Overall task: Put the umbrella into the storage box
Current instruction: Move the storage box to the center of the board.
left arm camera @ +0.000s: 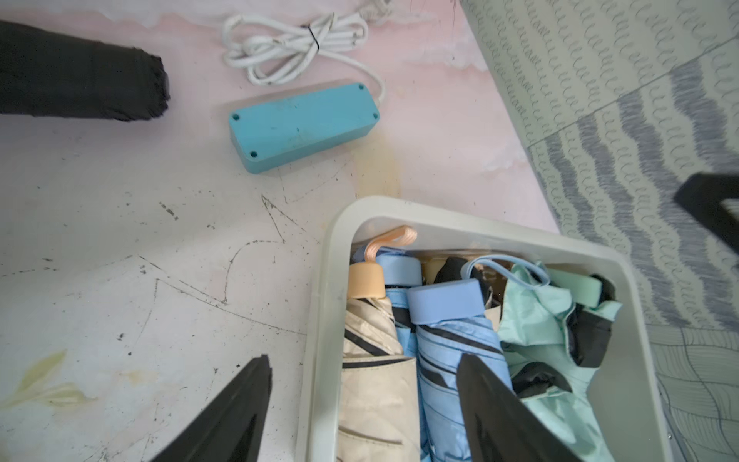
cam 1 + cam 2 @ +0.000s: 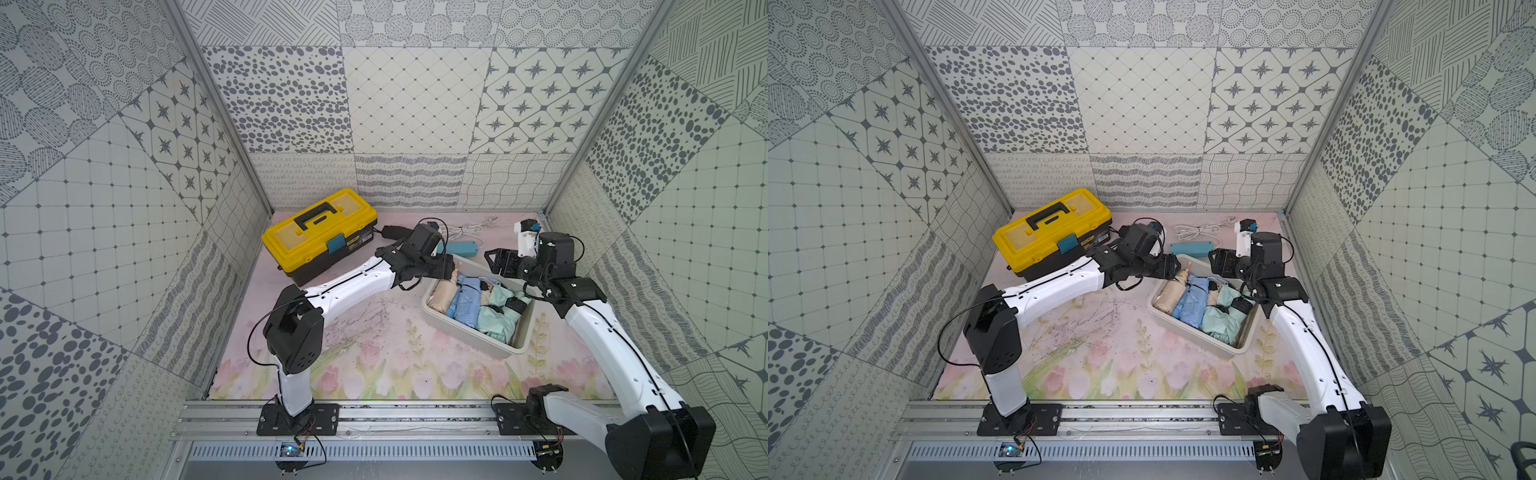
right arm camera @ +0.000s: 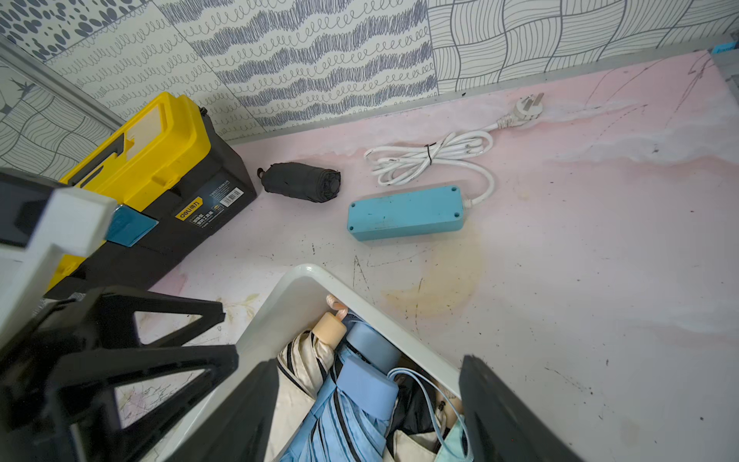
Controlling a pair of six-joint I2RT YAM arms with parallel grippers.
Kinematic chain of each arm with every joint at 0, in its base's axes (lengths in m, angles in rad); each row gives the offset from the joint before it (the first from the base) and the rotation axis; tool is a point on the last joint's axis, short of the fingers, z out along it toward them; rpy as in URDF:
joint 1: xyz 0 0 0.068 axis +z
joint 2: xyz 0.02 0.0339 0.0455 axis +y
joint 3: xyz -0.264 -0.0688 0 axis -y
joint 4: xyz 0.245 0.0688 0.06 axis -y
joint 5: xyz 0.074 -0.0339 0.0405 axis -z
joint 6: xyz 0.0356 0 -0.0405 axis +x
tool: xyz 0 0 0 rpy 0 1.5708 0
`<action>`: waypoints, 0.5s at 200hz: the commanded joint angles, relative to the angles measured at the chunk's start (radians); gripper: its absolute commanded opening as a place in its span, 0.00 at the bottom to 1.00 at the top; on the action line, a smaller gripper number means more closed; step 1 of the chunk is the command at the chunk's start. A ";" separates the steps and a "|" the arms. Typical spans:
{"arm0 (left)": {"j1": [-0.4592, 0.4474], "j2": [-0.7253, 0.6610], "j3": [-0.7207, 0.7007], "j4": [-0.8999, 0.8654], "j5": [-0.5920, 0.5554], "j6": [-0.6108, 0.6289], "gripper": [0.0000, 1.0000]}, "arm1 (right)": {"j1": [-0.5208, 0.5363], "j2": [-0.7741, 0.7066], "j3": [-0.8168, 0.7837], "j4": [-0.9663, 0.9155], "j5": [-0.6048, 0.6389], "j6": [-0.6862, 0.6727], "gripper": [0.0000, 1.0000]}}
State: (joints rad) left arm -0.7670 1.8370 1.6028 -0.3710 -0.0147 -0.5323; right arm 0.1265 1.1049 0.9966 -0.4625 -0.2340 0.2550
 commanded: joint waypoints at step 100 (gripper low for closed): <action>0.184 0.330 0.366 -0.101 -0.128 -0.777 0.87 | -0.007 0.065 0.065 0.022 0.022 -0.011 0.78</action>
State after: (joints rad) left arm -0.6193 2.0392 1.8595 -0.3935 -0.1177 -0.9783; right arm 0.1230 1.1500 1.0256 -0.4686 -0.2291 0.2546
